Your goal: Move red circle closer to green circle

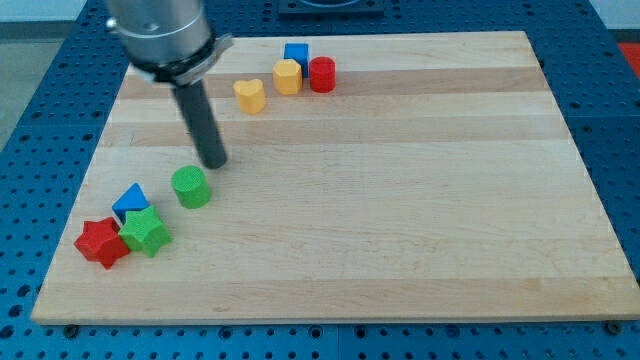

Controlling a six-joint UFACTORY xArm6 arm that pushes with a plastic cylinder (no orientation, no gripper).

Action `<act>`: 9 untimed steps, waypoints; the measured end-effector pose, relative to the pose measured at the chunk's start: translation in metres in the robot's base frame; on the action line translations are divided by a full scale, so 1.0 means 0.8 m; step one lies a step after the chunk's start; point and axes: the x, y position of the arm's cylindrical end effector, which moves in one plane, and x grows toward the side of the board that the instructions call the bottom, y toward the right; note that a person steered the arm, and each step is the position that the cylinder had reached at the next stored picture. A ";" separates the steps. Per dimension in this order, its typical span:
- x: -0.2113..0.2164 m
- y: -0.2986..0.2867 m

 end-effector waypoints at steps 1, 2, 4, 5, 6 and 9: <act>-0.073 0.093; -0.148 0.208; -0.178 0.133; -0.153 0.101; -0.106 0.104; -0.018 -0.036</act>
